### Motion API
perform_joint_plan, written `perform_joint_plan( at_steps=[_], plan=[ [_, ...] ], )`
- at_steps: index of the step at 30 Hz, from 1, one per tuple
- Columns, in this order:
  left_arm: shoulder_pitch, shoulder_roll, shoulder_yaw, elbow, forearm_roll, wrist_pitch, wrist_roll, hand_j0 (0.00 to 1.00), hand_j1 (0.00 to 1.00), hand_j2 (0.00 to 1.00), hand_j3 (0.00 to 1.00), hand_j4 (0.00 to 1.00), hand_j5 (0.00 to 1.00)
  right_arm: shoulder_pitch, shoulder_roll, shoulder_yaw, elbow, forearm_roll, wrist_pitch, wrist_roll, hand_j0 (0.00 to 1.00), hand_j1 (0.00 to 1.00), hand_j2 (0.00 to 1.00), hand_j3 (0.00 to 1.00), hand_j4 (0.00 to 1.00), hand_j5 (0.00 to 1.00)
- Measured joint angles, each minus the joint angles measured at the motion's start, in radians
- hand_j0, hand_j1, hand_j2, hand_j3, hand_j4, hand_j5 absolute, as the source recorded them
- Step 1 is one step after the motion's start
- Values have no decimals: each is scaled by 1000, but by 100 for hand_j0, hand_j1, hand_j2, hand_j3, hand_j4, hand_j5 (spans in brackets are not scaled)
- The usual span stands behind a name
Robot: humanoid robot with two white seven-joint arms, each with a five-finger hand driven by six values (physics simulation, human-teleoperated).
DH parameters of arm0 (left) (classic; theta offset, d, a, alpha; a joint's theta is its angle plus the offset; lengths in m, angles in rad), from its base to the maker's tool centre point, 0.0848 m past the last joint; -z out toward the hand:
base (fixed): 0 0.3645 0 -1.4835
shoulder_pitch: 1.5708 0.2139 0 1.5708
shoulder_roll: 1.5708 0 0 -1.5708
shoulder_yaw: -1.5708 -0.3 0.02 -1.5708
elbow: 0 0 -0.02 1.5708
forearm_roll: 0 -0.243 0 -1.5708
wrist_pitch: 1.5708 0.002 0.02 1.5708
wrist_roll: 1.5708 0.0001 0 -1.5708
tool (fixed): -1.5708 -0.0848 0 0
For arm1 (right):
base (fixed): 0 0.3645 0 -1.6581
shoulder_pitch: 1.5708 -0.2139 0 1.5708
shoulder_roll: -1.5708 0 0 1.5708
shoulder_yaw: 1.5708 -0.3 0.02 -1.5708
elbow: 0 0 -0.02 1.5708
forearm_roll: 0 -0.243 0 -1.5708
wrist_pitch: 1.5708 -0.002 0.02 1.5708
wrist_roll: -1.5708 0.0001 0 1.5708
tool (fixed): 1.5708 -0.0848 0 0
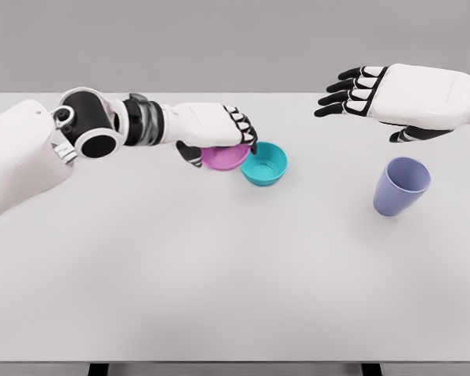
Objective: Stacking bowl and cup with both arms
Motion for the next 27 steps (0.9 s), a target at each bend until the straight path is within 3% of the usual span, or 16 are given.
perform_joint_plan(
  at_steps=[9,27],
  plan=[
    [-5,-66,-1,38,-9,1,0,71,71,71,71,71,71,0,1,0,0,0,0,0,100,100,100,100,100,100],
    [-5,-210,-4,202,-18,1,0,72,72,72,72,72,72,0,2,0,0,0,0,0,100,100,100,100,100,100]
  ],
)
